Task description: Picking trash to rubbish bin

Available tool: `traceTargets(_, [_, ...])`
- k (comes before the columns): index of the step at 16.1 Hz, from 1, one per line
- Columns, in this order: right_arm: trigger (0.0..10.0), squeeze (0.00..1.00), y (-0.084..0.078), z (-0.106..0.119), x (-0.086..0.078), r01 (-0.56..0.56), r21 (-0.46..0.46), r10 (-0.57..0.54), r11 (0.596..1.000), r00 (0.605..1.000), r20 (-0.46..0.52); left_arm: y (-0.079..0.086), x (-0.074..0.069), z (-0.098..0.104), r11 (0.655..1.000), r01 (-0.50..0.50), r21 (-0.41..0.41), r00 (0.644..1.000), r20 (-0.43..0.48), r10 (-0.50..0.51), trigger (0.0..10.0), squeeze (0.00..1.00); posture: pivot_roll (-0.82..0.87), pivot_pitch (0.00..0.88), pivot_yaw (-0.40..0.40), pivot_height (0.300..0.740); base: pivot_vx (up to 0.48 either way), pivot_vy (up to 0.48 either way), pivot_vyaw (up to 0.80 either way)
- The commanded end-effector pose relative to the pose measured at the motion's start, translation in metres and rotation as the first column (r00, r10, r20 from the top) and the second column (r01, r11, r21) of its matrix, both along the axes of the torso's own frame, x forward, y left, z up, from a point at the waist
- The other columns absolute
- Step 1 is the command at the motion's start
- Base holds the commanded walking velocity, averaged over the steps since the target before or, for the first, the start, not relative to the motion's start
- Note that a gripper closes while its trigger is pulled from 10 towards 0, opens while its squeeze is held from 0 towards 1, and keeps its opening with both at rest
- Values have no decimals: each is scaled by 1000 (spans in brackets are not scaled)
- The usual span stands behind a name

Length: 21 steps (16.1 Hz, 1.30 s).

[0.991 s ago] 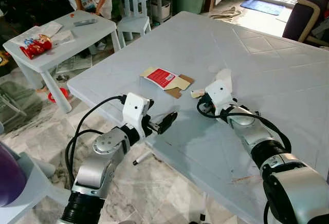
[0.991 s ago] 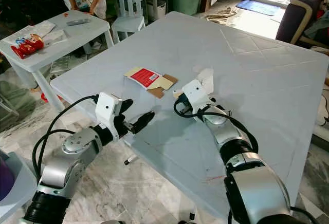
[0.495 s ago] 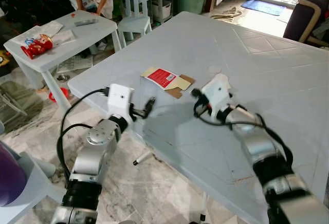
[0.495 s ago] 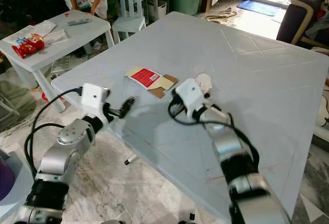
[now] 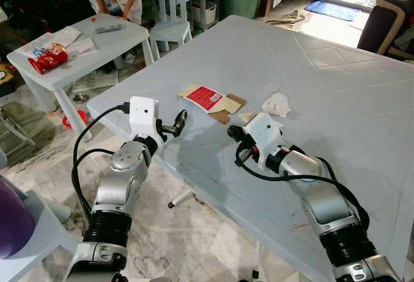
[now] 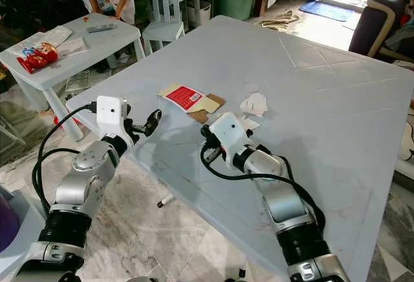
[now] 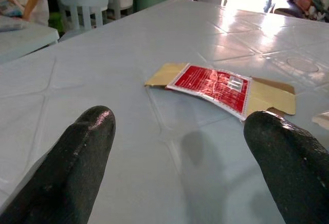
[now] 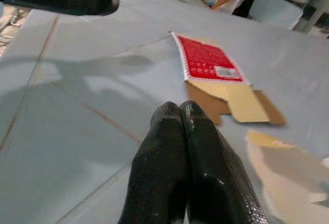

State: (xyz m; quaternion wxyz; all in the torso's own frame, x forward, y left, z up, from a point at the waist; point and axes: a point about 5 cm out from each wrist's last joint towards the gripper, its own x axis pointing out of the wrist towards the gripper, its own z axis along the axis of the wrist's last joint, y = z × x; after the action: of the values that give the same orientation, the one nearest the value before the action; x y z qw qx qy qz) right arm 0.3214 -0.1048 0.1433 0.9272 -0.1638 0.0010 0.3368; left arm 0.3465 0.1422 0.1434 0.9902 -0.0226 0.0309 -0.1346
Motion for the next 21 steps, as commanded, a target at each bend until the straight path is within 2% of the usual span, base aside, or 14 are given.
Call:
traceTargets(1, [10000, 1000, -1, 13, -1, 14, 18, -15, 1000, 999, 42, 0, 1, 2, 1000, -3, -1, 1000, 15, 3, 10000, 0, 115, 58, 9, 740, 0, 0, 0])
traceTargets(4, [10000, 1000, -11, 26, 7, 62, -65, -53, 996, 989, 135, 0, 0, 0, 1000, -8, -7, 1000, 12, 8, 10000, 0, 118, 59, 4, 740, 0, 0, 0])
traceTargets(8, [10000, 1000, -22, 24, 12, 47, -154, -29, 987, 993, 117, -1, 0, -1, 1000, -7, -8, 1000, 12, 7, 10000, 0, 120, 58, -2, 740, 0, 0, 0])
traceTargets(11, [10000, 1000, -30, 17, 10, -40, -284, 71, 958, 993, 97, -1, 0, -2, 1000, -9, -11, 1000, 11, 9, 10000, 0, 115, 59, -6, 740, 0, 0, 0])
traceTargets(12, [10000, 1000, -33, 15, 10, -37, -322, 73, 946, 992, 102, -1, 0, -2, 1000, -9, -12, 1000, 12, 9, 10000, 0, 115, 59, -6, 740, 0, 0, 0])
traceTargets(15, [10000, 1000, -42, 17, 17, 26, -362, 30, 932, 989, 148, -3, 0, -2, 1000, -6, -15, 1000, 14, 6, 10000, 0, 111, 58, -7, 740, 0, 0, 0])
traceTargets(19, [10000, 1000, -47, 18, 23, 87, -412, 1, 907, 978, 207, -2, 1, -1, 1000, -9, -16, 1000, 16, 9, 10000, 0, 114, 58, -10, 740, 0, 0, 0])
traceTargets(21, [10000, 1000, -48, 14, 26, 92, -422, -4, 902, 979, 205, -2, -1, -2, 1000, -7, -20, 1000, 13, 7, 10000, 0, 114, 58, -10, 740, 0, 0, 0])
